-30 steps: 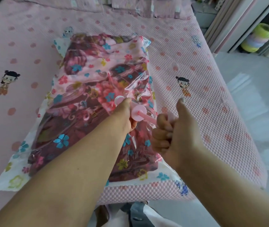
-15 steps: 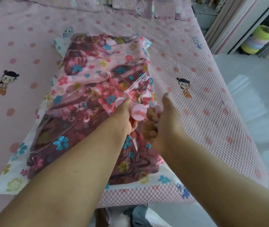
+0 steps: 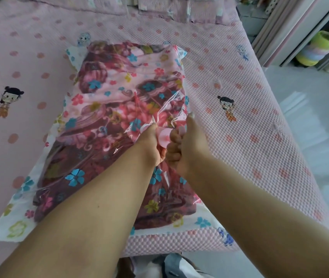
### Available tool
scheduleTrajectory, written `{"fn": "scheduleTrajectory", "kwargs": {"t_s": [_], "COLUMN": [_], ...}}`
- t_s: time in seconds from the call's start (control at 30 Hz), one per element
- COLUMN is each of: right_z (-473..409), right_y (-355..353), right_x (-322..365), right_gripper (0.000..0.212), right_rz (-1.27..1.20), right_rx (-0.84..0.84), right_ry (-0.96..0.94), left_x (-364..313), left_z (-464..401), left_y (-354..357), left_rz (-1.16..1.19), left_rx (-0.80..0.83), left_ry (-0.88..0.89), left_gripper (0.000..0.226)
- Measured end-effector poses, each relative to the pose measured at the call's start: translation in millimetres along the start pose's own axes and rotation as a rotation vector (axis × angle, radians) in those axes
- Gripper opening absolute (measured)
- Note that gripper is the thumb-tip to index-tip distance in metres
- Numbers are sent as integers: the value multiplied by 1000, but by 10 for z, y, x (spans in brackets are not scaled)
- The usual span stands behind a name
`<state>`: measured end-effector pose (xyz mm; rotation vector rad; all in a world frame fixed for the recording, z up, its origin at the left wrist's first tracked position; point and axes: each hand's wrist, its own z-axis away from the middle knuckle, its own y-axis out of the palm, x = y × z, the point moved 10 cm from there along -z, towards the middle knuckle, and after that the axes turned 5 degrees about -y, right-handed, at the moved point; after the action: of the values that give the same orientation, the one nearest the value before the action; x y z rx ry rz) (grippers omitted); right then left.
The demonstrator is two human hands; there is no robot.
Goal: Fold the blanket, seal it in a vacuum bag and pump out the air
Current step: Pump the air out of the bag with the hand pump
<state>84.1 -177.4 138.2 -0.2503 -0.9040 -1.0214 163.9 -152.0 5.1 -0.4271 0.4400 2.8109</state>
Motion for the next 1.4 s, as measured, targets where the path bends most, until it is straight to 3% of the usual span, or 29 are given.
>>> {"fn": "scheduleTrajectory", "kwargs": {"t_s": [0.2,0.27,0.43,0.5,0.63,0.73,0.9,0.97,1.17,1.3,1.4], "right_z": [388,531,52,-30,258,511,69,50,615,176,-49], "right_y": [-248,-315,-142,-32,-226,-307,-74,8,-269,-162,24], "right_x": [-4,55,75,75,53,125,97,101,94,60,53], "right_gripper": [69,70,61,55,66,71,63,61,69,65,58], "right_rz": [-81,-120,-27,27,-79,-117,12,58,-107,-74,-8], "right_rx": [139,169,-8,39,126,201,29,100,263,46,65], "right_ry": [48,40,-20,-45,20,34,-23,-58,29,-1,-4], "left_x": [9,-1,12,-13,2,-16,-23,-41,-20,-19,-98], "left_z": [65,84,116,118,140,126,163,166,177,189,241], "left_y": [-110,-30,188,235,62,61,151,149,28,107,213], "left_rz": [-104,-114,-47,-51,-100,-82,-12,-25,-94,-34,-60], "left_rx": [-109,-81,54,126,-23,-27,57,79,-27,14,107], "left_ry": [-37,-10,27,57,10,16,43,66,26,35,133], "left_gripper": [27,26,27,31,23,26,28,33,27,24,50]}}
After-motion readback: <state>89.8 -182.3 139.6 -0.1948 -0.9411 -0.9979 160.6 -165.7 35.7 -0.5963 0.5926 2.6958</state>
